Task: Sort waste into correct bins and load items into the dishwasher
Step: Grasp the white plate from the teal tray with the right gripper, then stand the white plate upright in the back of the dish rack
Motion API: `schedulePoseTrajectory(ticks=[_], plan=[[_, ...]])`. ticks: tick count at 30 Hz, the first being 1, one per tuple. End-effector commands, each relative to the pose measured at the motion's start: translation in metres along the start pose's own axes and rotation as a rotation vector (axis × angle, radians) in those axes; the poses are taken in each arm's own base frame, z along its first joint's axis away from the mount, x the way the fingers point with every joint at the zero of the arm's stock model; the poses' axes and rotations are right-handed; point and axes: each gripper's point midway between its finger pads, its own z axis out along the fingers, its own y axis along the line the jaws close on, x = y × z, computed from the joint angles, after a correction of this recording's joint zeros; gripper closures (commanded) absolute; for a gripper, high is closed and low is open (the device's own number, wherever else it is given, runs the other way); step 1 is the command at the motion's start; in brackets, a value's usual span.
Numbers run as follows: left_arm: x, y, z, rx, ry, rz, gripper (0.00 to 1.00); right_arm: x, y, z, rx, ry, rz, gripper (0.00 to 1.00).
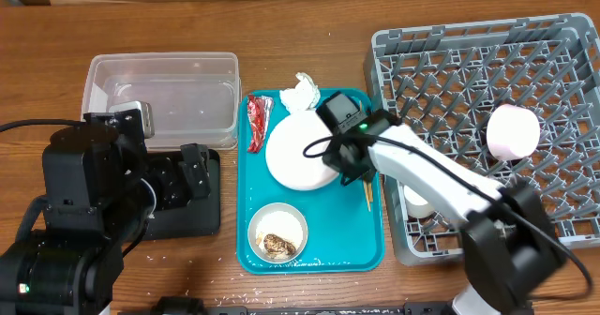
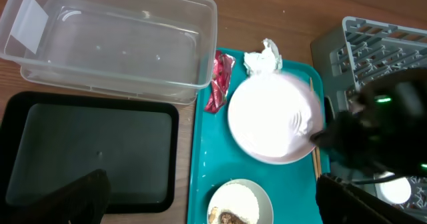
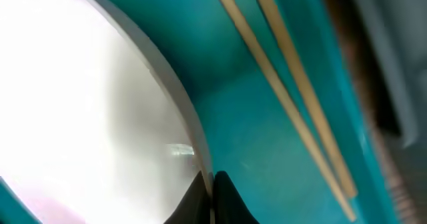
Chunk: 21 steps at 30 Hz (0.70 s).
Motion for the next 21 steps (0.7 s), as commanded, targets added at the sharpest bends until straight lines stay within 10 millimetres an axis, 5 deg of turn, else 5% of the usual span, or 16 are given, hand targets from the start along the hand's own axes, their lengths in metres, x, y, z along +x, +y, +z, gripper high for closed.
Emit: schedulePoseTrajectory(ticks=[1,5,11,15,21], plan=[[-0.002,0.000,-0.002,-0.004,-0.010,-0.001,0.00,-0.045,0.013,-0.072,-0.083,-0.260,-0.175,0.96],[-0.002,0.000,-0.002,-0.003,-0.010,-0.001,0.00,-0.083,-0.019,-0.129,0.017,-0.532,-0.159,0.96],[-0.002,0.000,-0.002,-0.004,-0.010,-0.001,0.00,-0.138,-0.120,-0.228,0.503,-1.009,-0.010,0.96],[-0.002,0.000,-0.002,-0.003,-0.010,-0.001,0.00,-0.150,-0.159,-0.251,0.701,-1.091,0.056,0.96],[-0.002,0.000,-0.002,-0.004,-0.010,-0.001,0.00,-0.168,-0.193,-0.250,0.813,-1.048,0.106,0.96]])
